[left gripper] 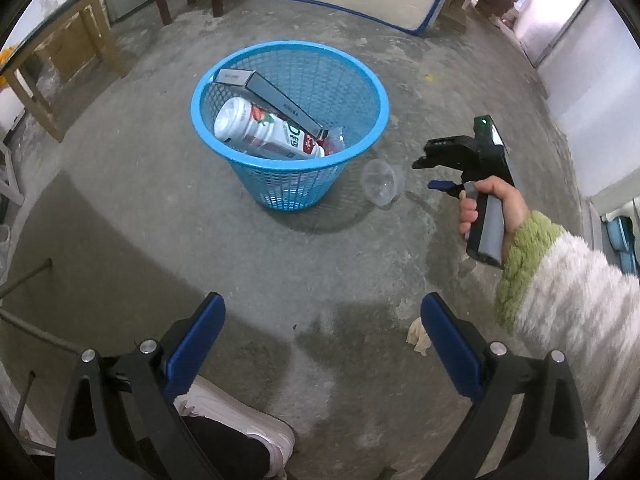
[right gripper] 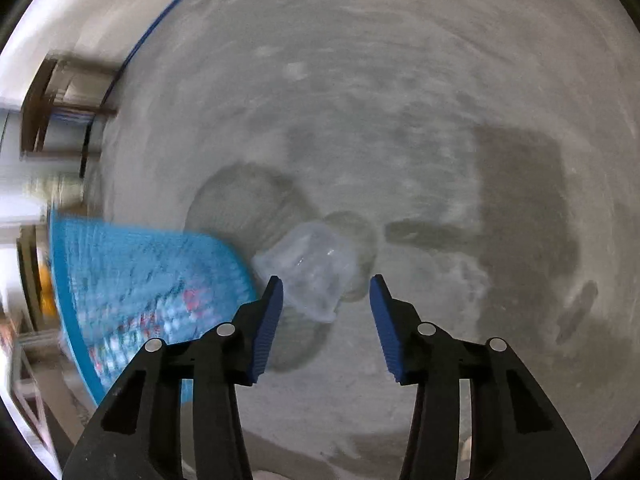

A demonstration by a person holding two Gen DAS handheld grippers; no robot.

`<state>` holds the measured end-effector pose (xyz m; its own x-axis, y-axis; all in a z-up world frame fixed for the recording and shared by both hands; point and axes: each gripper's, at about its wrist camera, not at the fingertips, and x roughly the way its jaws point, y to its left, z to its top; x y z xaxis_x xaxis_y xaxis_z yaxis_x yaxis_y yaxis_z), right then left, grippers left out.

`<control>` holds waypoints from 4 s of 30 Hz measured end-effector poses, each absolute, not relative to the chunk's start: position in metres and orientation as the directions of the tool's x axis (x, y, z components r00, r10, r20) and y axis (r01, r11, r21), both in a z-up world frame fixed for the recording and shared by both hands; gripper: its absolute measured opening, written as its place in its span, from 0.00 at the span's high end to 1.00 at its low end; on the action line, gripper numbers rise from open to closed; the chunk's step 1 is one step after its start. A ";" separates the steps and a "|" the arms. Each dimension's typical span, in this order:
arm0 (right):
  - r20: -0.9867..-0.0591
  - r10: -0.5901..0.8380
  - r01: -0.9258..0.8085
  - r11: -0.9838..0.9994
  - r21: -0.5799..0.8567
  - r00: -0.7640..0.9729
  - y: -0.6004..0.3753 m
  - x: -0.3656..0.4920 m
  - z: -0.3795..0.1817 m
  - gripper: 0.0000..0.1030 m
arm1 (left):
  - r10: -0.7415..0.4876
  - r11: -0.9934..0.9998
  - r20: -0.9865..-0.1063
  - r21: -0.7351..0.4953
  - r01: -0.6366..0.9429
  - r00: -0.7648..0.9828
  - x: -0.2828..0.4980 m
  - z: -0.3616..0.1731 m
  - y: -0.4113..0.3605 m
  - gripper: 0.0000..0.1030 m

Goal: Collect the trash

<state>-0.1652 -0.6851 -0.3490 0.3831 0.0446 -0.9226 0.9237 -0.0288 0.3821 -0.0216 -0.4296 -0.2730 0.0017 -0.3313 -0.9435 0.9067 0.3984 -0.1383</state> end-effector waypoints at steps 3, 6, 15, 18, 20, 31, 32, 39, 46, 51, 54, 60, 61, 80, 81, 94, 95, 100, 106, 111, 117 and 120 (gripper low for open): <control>-0.958 0.019 0.937 0.206 0.283 0.285 -0.672 -0.129 -0.339 0.47 | -0.326 0.422 -0.945 -0.153 0.893 -0.008 -0.016 -0.276 -0.429 0.07; -0.980 0.012 0.925 0.328 0.191 0.198 -0.661 -0.106 -0.347 0.47 | -0.318 0.436 -0.948 -0.161 0.886 -0.016 -0.015 -0.279 -0.426 0.07; -0.995 0.060 0.968 0.231 0.094 0.082 -0.676 -0.089 -0.384 0.86 | -0.322 0.447 -0.947 -0.158 0.880 -0.006 -0.013 -0.275 -0.421 0.07; -0.995 0.080 0.984 0.167 0.069 0.057 -0.679 -0.104 -0.390 0.97 | -0.325 0.453 -0.946 -0.162 0.877 -0.007 -0.010 -0.275 -0.421 0.07; -0.993 0.073 0.990 0.105 0.099 0.092 -0.679 -0.124 -0.386 0.97 | -0.324 0.458 -0.946 -0.165 0.874 -0.008 -0.008 -0.276 -0.420 0.07; -0.908 -0.048 0.909 0.055 0.414 0.417 -0.655 -0.206 -0.269 0.97 | -0.288 0.477 -0.958 -0.155 0.865 -0.013 -0.006 -0.286 -0.420 0.07; -0.892 -0.068 0.893 0.094 0.440 0.447 -0.649 -0.200 -0.246 0.97 | -0.285 0.476 -0.958 -0.152 0.866 -0.011 -0.007 -0.287 -0.420 0.07; -0.821 -0.134 0.812 0.302 0.499 0.555 -0.655 -0.114 -0.157 0.96 | -0.278 0.461 -0.960 -0.117 0.880 0.018 -0.012 -0.284 -0.416 0.07; -0.972 -0.037 0.890 0.411 0.197 0.232 -0.654 -0.042 -0.200 0.40 | -0.276 0.467 -0.959 -0.075 0.881 0.065 -0.010 -0.281 -0.405 0.07; -0.962 -0.019 0.893 0.378 0.245 0.272 -0.626 -0.076 -0.182 0.33 | -0.294 0.473 -0.953 -0.082 0.877 0.069 -0.007 -0.277 -0.399 0.07; -0.951 -0.044 0.888 0.373 0.269 0.306 -0.605 -0.103 -0.155 0.32 | -0.305 0.476 -0.949 -0.082 0.875 0.077 -0.005 -0.274 -0.395 0.07; -0.918 -0.083 0.879 0.336 0.340 0.387 -0.571 -0.155 -0.103 0.26 | -0.346 0.476 -0.932 -0.079 0.876 0.105 -0.006 -0.258 -0.388 0.07; -0.911 -0.088 0.876 0.327 0.356 0.403 -0.567 -0.162 -0.098 0.25 | -0.354 0.474 -0.929 -0.079 0.877 0.108 -0.008 -0.255 -0.386 0.07; -0.708 -0.144 0.651 0.549 0.524 0.691 -0.516 -0.124 0.048 0.25 | -0.592 0.271 -0.786 0.014 0.962 0.178 -0.095 -0.118 -0.313 0.07; -0.698 -0.138 0.634 0.566 0.527 0.703 -0.511 -0.120 0.054 0.25 | -0.603 0.274 -0.773 0.033 0.961 0.198 -0.096 -0.108 -0.305 0.07; -0.670 0.127 0.396 0.720 0.569 0.732 -0.422 -0.040 0.074 0.25 | -0.534 0.476 -0.710 0.196 0.858 0.459 -0.079 -0.063 -0.174 0.07; -0.666 0.175 0.361 0.727 0.584 0.725 -0.408 -0.027 0.072 0.25 | -0.526 0.493 -0.704 0.205 0.846 0.477 -0.079 -0.062 -0.165 0.07; -0.664 0.339 0.218 0.763 0.609 0.667 -0.344 0.028 0.066 0.25 | -0.459 0.634 -0.650 0.238 0.736 0.606 -0.069 -0.052 -0.115 0.07; -0.657 0.490 0.095 0.756 0.647 0.573 -0.278 0.090 0.059 0.25 | -0.364 0.797 -0.599 0.196 0.572 0.713 -0.039 -0.033 -0.053 0.07; -0.664 0.543 0.046 0.756 0.653 0.514 -0.236 0.128 0.056 0.25 | -0.234 0.878 -0.539 0.240 0.414 0.809 -0.012 -0.026 -0.005 0.08; -0.684 0.552 0.042 0.763 0.645 0.477 -0.212 0.169 0.051 0.25 | -0.088 0.935 -0.535 0.247 0.255 0.840 0.028 -0.032 0.050 0.15; -0.684 0.562 0.058 0.752 0.657 0.466 -0.207 0.194 0.045 0.25 | -0.040 0.952 -0.557 0.231 0.201 0.830 0.049 -0.037 0.072 0.17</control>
<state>0.1943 -0.2073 0.0454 0.4657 0.5617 -0.6838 0.0579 0.7518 0.6569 0.0494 0.0718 -0.0374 0.8296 -0.0400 -0.5569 0.2011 0.9519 0.2311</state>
